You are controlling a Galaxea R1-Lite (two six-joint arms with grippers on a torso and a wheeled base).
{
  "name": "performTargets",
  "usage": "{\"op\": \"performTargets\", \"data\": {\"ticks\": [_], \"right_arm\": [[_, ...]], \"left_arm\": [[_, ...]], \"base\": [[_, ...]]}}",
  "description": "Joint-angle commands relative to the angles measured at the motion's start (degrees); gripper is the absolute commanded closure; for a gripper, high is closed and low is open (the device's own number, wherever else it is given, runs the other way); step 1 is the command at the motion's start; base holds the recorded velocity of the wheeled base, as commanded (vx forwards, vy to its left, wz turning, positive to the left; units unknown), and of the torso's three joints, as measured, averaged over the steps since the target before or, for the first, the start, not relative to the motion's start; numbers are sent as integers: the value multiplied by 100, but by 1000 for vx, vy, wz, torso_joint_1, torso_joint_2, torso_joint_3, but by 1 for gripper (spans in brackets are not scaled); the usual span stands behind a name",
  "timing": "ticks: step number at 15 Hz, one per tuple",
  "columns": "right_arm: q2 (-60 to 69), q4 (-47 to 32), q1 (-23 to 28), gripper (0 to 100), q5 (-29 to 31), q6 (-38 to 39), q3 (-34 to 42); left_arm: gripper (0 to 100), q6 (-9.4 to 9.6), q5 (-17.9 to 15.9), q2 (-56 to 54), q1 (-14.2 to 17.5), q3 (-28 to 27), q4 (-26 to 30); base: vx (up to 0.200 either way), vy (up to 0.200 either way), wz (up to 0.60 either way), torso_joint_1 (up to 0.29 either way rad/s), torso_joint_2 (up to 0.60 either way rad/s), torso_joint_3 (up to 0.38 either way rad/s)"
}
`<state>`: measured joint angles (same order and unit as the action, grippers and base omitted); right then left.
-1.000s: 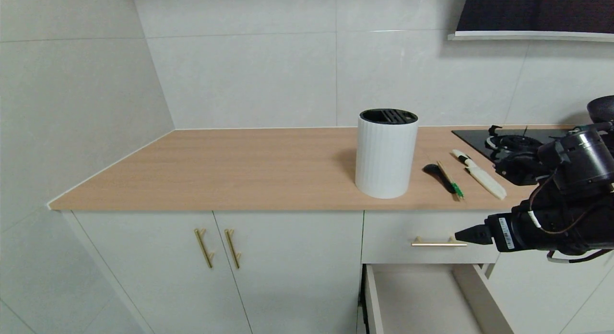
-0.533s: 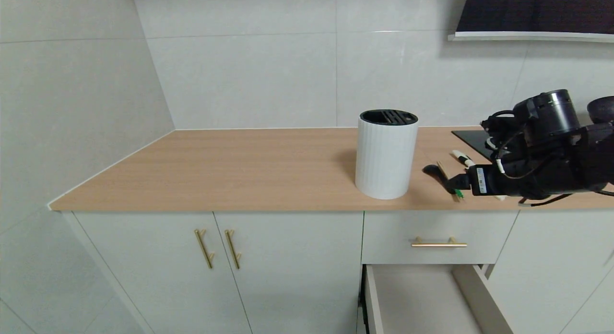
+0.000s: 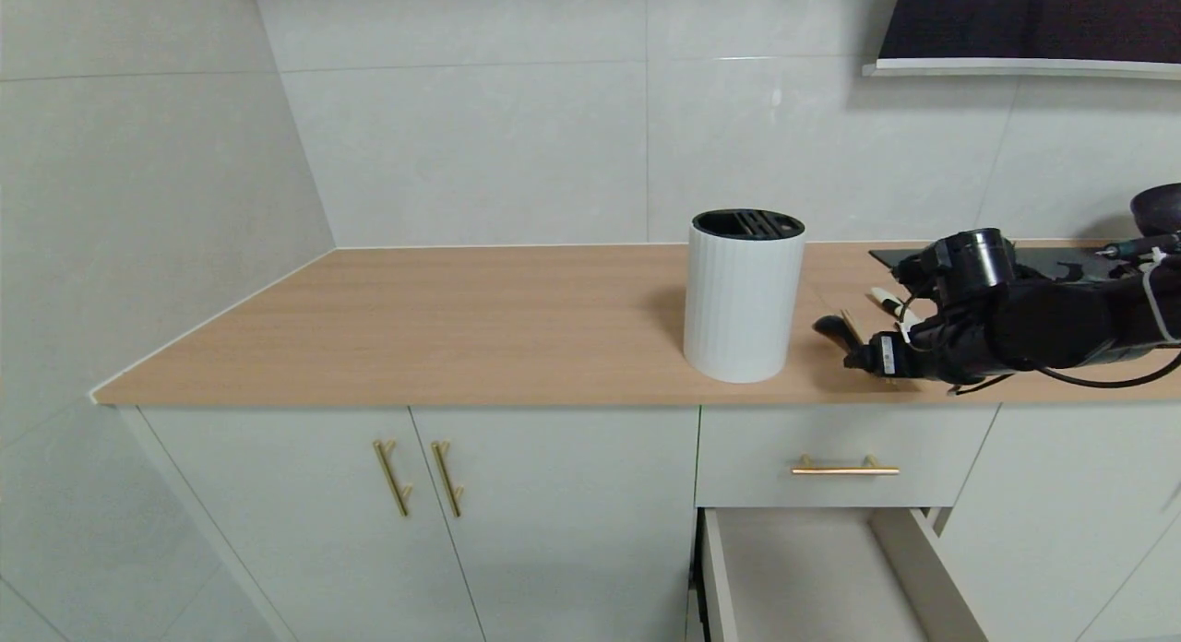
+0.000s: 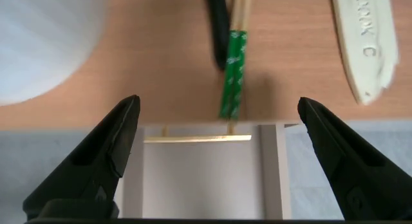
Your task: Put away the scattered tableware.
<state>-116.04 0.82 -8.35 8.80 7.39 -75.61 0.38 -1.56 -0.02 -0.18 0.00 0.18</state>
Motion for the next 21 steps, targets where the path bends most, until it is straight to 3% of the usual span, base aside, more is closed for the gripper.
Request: {"op": "performTargets", "data": {"ticks": [1,11,12,21], "right_arm": [[-235,85,35,0,-1,0,-16],[-481,164,106,0,87,26,-209],[-498,164,106,100,87,35,-218],[-279,147,97,100,95,43,-174]], "left_arm": [[0,-3,-2,2,1,0,-1],[0,-3,-2,2,1,0,-1],[0,-3,-2,2,1,0,-1],[0,-3,-2,2,1,0,-1]], "base": [[0,0,0,0,0,0],[0,0,0,0,0,0],[0,0,0,0,0,0],[0,0,0,0,0,0]]}}
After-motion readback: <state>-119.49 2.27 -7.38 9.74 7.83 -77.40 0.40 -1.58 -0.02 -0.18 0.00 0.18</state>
